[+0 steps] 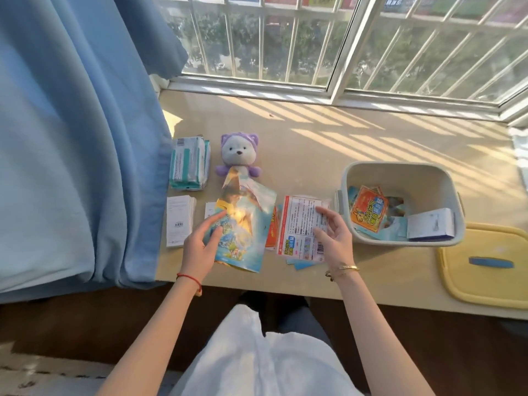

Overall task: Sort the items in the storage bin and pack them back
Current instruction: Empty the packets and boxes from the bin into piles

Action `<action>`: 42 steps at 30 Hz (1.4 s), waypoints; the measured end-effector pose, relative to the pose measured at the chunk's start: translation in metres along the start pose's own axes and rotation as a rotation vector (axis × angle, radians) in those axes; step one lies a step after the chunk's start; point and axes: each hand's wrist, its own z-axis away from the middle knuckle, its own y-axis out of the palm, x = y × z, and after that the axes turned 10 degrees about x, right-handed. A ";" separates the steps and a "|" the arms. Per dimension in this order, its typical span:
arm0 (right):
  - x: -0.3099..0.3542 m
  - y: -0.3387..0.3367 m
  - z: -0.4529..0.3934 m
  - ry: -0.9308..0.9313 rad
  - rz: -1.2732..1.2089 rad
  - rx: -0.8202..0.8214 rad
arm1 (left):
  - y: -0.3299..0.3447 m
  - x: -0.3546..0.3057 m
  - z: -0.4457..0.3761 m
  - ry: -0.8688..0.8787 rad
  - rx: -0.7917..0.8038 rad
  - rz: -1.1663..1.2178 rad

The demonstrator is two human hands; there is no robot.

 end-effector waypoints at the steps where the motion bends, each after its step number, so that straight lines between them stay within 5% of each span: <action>1: -0.001 -0.002 0.000 0.002 -0.005 -0.015 | 0.002 0.004 -0.002 -0.006 0.009 0.008; 14: -0.053 -0.082 0.010 0.040 -0.077 -0.186 | 0.129 0.086 -0.066 -0.039 0.071 0.018; 25: -0.076 -0.113 -0.022 0.000 -0.089 -0.126 | 0.217 0.142 -0.108 -0.109 0.111 -0.115; 33: -0.069 -0.082 -0.040 -0.002 -0.038 -0.006 | 0.167 0.124 -0.099 -0.020 0.170 -0.543; 42: -0.117 0.015 -0.095 0.049 0.178 0.146 | 0.025 0.113 -0.057 0.060 -0.113 -0.822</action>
